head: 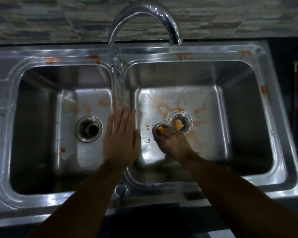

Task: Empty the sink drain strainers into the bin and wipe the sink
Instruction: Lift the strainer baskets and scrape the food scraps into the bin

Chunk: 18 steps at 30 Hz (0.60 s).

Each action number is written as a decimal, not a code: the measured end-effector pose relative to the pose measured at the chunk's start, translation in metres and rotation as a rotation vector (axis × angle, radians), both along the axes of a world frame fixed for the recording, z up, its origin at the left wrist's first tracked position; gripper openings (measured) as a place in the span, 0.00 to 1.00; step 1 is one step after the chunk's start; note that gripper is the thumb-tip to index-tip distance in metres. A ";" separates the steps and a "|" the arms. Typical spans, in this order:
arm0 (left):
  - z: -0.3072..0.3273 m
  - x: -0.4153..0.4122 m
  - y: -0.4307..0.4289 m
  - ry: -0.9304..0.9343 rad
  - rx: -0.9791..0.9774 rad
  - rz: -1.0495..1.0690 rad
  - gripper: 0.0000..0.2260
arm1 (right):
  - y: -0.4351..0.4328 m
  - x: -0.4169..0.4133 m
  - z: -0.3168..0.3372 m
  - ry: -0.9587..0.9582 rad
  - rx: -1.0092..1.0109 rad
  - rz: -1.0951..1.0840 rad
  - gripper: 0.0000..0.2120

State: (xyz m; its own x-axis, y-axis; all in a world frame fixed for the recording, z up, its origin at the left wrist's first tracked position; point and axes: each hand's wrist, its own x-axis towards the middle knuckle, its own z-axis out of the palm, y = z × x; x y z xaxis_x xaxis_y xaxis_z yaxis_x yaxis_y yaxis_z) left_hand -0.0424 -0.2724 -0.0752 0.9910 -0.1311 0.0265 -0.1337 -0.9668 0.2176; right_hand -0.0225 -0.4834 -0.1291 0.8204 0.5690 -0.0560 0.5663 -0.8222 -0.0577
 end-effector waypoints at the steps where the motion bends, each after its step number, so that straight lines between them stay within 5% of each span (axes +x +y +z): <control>1: 0.001 -0.004 -0.003 -0.013 -0.021 -0.034 0.26 | 0.000 -0.001 -0.001 0.006 0.003 0.013 0.16; 8: -0.006 -0.023 -0.017 0.043 -0.063 -0.166 0.24 | 0.000 -0.005 -0.011 0.160 -0.111 0.034 0.18; 10: -0.008 -0.022 -0.016 0.040 -0.039 -0.173 0.23 | -0.007 -0.003 -0.014 0.282 0.008 0.000 0.17; 15: -0.014 -0.022 -0.017 -0.008 -0.033 -0.184 0.22 | -0.035 0.005 -0.015 0.144 0.362 -0.340 0.13; 18: -0.016 -0.022 -0.016 -0.036 -0.040 -0.186 0.20 | -0.056 0.019 -0.025 0.366 0.130 -0.507 0.13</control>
